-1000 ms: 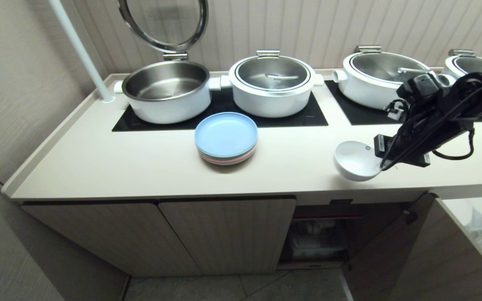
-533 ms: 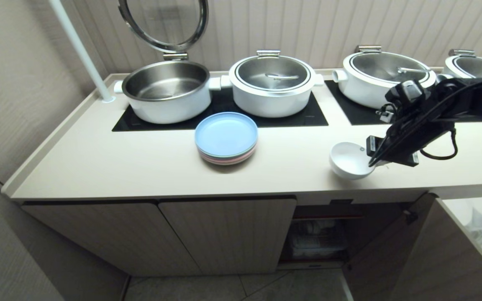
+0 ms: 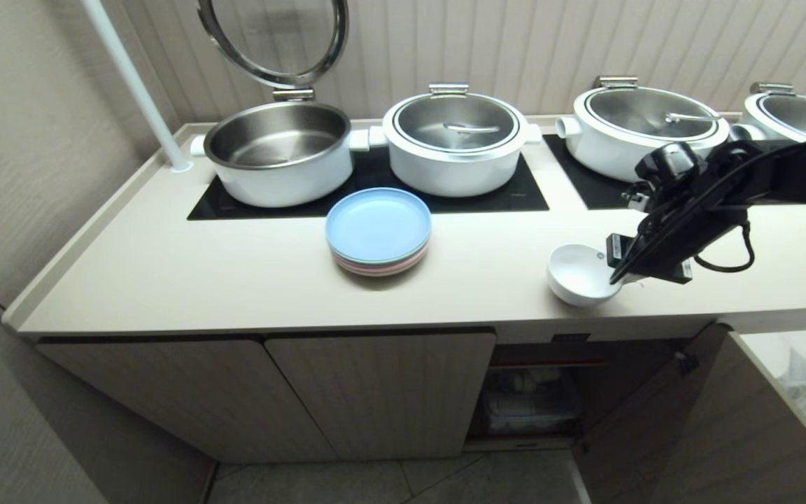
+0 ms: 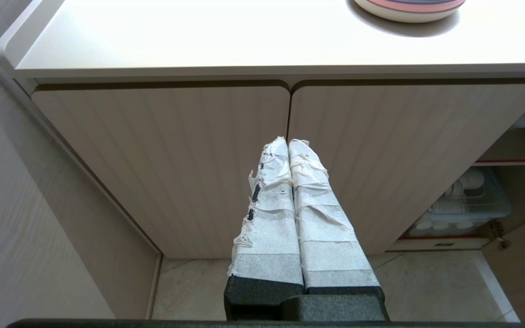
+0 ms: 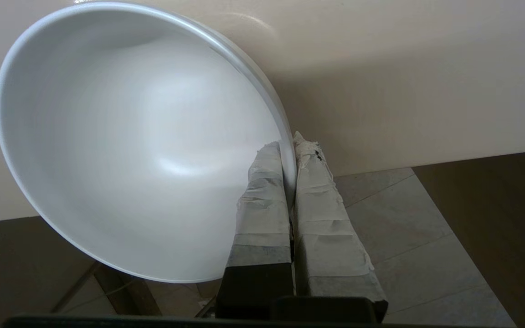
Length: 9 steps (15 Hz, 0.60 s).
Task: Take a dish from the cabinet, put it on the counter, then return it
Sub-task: Place it on the table
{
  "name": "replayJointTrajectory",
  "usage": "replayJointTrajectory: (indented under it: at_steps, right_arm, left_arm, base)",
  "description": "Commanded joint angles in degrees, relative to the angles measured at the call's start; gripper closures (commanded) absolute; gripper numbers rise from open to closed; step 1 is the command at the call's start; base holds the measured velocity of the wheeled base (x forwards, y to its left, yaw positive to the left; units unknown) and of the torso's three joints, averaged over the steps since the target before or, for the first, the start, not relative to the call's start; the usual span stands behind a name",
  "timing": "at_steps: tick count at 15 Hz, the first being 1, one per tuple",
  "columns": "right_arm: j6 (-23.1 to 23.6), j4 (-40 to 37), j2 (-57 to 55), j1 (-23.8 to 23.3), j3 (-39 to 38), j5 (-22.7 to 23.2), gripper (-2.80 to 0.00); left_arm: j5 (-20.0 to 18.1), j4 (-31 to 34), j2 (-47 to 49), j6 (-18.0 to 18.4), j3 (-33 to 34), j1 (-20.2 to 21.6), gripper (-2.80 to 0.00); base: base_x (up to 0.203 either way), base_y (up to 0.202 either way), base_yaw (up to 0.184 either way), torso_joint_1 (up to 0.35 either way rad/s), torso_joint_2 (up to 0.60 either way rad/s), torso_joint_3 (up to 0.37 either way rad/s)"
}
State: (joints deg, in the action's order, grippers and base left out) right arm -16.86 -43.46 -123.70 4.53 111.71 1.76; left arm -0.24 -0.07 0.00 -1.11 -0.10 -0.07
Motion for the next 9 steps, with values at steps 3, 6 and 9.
replayJointTrajectory:
  at_steps: [3, 6, 9]
  right_arm:
    - [-0.10, 0.03, -0.03, 0.30, 0.08, 0.00, 0.00]
    - [-0.02, 0.23, -0.58, 0.73, 0.55, -0.16, 0.00]
    - [-0.02, 0.84, -0.84, 0.74, 0.70, -0.17, 0.00]
  left_arm:
    - [-0.02, -0.01, 0.00, -0.04, 0.01, 0.06, 0.00]
    - [-0.02, -0.02, 0.00, -0.04, 0.01, -0.01, 0.00]
    - [-0.02, -0.01, 0.00, -0.04, 0.01, -0.01, 0.00]
  base:
    - [0.000, 0.000, 0.000, 0.000, 0.00, 0.000]
    - [0.000, 0.000, 0.000, 0.000, 0.00, 0.000]
    - [0.000, 0.000, 0.000, 0.000, 0.00, 0.000]
